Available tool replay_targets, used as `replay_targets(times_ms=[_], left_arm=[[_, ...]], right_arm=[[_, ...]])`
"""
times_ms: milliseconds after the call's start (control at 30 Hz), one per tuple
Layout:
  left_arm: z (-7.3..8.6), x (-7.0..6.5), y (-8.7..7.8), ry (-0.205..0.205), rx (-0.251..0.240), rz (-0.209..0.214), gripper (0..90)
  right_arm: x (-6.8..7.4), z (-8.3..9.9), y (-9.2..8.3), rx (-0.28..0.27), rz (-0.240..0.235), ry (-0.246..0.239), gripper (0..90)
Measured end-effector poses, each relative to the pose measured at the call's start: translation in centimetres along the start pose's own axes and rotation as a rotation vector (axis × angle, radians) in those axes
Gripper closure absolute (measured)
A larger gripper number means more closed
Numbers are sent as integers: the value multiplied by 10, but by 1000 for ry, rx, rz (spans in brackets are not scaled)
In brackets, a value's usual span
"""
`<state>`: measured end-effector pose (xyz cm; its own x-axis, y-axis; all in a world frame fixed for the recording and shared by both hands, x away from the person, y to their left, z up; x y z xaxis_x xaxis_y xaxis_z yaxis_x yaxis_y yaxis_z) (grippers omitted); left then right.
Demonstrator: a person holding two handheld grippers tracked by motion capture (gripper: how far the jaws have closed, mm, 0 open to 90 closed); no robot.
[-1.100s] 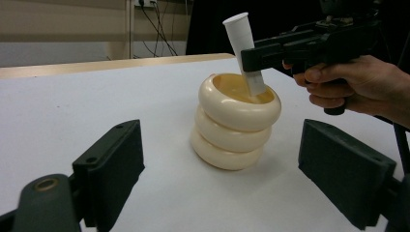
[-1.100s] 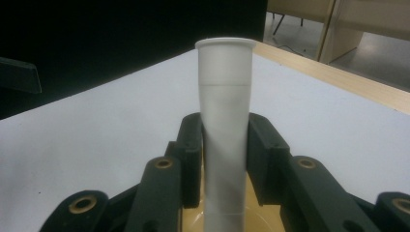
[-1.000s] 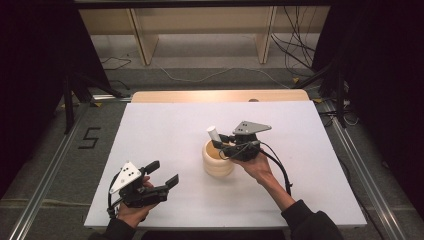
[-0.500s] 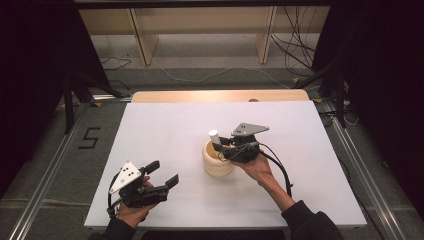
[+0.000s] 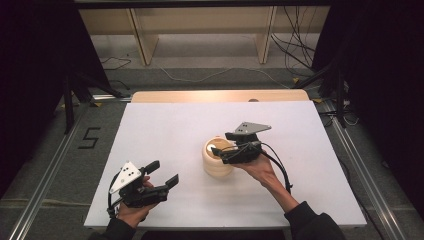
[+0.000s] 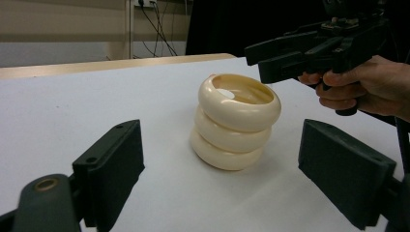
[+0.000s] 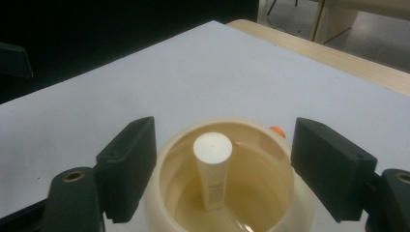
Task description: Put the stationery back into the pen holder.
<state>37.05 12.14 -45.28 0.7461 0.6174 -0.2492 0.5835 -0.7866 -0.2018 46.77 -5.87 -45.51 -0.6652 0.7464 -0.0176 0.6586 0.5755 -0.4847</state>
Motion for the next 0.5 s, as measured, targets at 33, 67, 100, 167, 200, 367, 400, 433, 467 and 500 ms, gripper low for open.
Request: replay_targets(times_ms=[33, 67, 100, 167, 200, 367, 400, 433, 467, 500], left_arm=[[0, 0, 0, 0, 0, 0, 156], [0, 0, 0, 0, 0, 0, 156], [0, 0, 0, 0, 0, 0, 155], [0, 0, 0, 0, 0, 0, 156], [0, 0, 0, 0, 0, 0, 155], [0, 0, 0, 1, 2, 0, 155], [0, 0, 0, 1, 1, 0, 156], [0, 0, 0, 1, 0, 0, 156], [0, 0, 0, 1, 0, 0, 155], [0, 0, 0, 0, 0, 0, 156]], right_arm=[[1, 0, -1, -1, -1, 0, 239], [1, -1, -2, -3, -4, 2, 232], [1, -1, -3, -4, -2, 4, 225], [1, -2, -6, -7, -1, 7, 217], [1, -3, -8, -12, -2, 6, 212], [-3, -5, -18, -19, 8, 21, 202], [-4, -5, -19, -23, 12, 23, 198], [-5, -6, -21, -28, 13, 27, 197], [-6, -6, -23, -27, 15, 30, 197], [-7, -6, -25, -30, 17, 34, 195]])
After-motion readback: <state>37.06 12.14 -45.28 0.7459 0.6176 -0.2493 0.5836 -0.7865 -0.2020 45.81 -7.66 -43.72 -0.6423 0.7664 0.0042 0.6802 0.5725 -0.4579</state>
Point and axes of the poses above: each handheld gripper's, and its own axes: y roughly forward along the jaws, z roughly out of its underside, x roughly to its left, the point moved 10 cm from there along y, roughly forward along the jaws, and after that the axes turned 12 degrees about z, right-handed, at the moved point
